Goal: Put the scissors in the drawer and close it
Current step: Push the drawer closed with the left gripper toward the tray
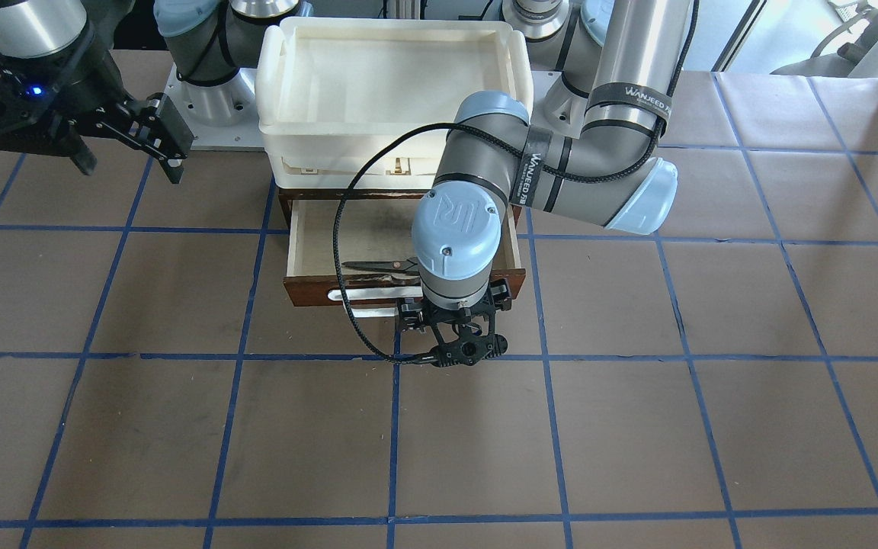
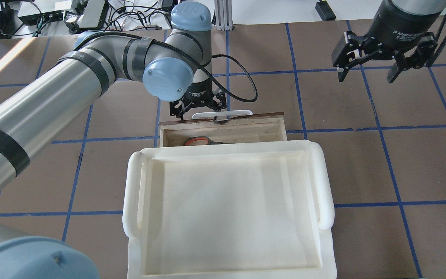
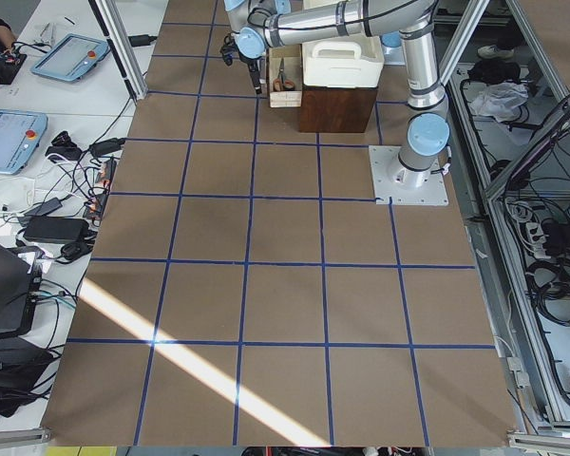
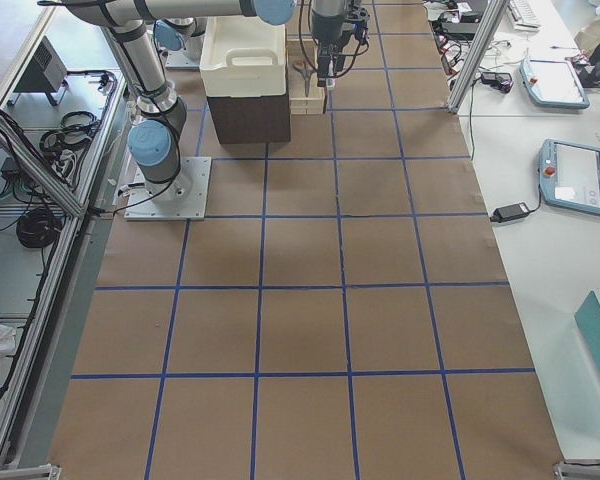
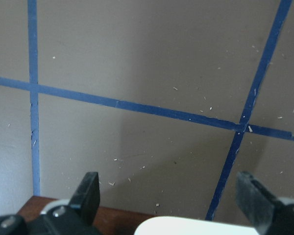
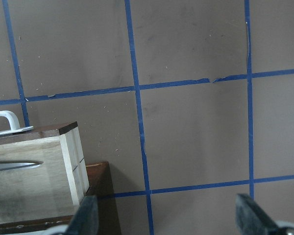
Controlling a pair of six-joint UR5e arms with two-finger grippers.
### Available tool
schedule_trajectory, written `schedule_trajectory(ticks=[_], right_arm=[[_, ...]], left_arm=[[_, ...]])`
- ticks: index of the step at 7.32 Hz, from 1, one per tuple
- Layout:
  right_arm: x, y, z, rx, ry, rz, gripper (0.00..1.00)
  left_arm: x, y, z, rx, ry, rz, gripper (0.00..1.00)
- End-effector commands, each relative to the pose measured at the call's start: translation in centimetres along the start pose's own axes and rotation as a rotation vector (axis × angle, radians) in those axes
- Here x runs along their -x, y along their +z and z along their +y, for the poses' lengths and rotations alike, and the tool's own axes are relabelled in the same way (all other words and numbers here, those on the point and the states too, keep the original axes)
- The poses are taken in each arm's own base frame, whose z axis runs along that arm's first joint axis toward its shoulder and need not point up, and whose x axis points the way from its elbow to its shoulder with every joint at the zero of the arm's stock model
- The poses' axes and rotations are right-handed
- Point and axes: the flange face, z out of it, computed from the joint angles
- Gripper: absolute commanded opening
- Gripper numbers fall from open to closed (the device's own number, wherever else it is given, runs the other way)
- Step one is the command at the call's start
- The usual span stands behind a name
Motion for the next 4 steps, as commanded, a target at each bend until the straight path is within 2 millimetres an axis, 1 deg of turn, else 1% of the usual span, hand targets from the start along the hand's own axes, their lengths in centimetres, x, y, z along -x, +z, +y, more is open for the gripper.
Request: schedule_trajectory(ticks=[1, 3, 4], right_arm=[[0.0, 0.1, 0.0, 0.002, 0.000, -0.004, 1.00], [0.0, 0.1, 0.0, 0.002, 0.000, -0.003, 1.00], [0.0, 0.1, 0.0, 0.002, 0.000, -0.003, 1.00]], left_arm=[[0.5, -0.3, 1.1, 0.048, 0.003, -0.025, 1.00], [0.7, 0.0, 2.0, 0.097, 0.005, -0.027, 1.00], [0.7, 0.7, 2.3, 0.133, 0.007, -0.045, 1.00]])
